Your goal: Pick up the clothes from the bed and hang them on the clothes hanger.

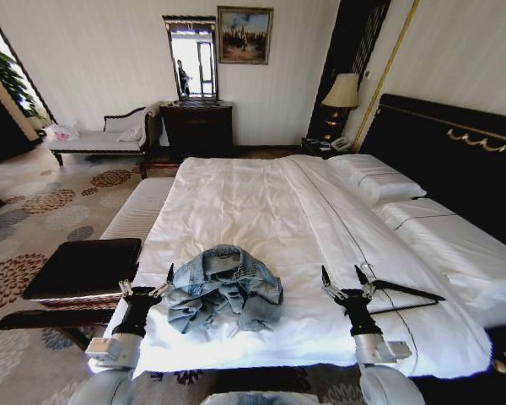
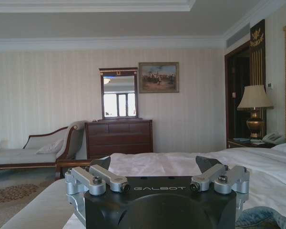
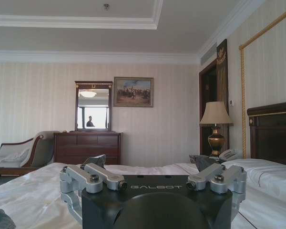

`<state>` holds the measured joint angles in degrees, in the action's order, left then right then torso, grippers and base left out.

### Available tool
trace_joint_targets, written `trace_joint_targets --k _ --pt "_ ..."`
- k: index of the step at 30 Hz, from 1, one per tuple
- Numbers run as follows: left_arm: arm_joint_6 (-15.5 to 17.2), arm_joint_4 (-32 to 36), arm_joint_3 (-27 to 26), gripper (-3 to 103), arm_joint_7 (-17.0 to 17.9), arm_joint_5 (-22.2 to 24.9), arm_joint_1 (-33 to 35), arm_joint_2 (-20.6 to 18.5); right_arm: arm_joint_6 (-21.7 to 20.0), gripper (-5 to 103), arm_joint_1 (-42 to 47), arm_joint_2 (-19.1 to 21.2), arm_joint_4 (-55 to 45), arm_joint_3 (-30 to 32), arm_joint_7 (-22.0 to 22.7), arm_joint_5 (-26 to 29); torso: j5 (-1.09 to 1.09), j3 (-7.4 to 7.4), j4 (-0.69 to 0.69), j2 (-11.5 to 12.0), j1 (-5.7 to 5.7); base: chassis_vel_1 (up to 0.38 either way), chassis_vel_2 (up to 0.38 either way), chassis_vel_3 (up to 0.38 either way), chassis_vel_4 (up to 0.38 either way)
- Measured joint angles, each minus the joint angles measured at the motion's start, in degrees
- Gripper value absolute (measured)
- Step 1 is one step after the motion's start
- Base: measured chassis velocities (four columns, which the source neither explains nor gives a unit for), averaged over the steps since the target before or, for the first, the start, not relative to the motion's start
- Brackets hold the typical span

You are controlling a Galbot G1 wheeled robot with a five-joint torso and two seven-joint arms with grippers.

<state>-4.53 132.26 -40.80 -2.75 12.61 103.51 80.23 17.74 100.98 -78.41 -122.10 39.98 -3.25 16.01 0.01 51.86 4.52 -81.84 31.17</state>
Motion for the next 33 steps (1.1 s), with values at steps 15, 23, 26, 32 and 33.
trace_joint_targets --k 15,23,26,32,33 --pt "-0.12 -0.17 -0.08 100 0.00 -0.01 0.02 -0.15 1.13 100 -0.25 -0.40 0.30 -0.12 -1.27 -0.29 0.00 -0.01 0.00 -0.01 -0.03 -0.003 -0.001 0.004 0.002" --pt "-0.28 -0.06 -0.20 100 0.00 -0.01 0.11 -0.19 0.95 100 -0.19 -0.68 0.30 -0.12 -1.28 -1.28 -0.02 -0.01 0.00 -0.01 -0.02 0.000 0.000 0.000 0.000" --pt "-0.30 -0.05 -0.20 100 0.00 -0.01 0.12 -0.15 0.93 100 -0.13 -0.70 0.30 -0.11 -1.27 -1.34 -0.01 -0.01 0.00 -0.01 -0.03 0.000 0.000 0.000 0.000" --pt "-0.37 -0.06 -0.17 100 0.00 -0.01 0.12 -0.10 0.89 100 -0.12 -0.66 0.30 -0.02 -1.12 -1.32 -0.01 -0.01 0.00 -0.01 -0.03 0.000 0.000 0.000 0.000" --pt "-0.37 -0.06 -0.17 100 0.00 -0.01 0.12 -0.10 0.89 100 -0.14 -0.64 0.35 0.00 -1.08 -1.30 -0.01 -0.01 0.00 -0.01 -0.03 -0.050 0.039 0.061 -0.049"
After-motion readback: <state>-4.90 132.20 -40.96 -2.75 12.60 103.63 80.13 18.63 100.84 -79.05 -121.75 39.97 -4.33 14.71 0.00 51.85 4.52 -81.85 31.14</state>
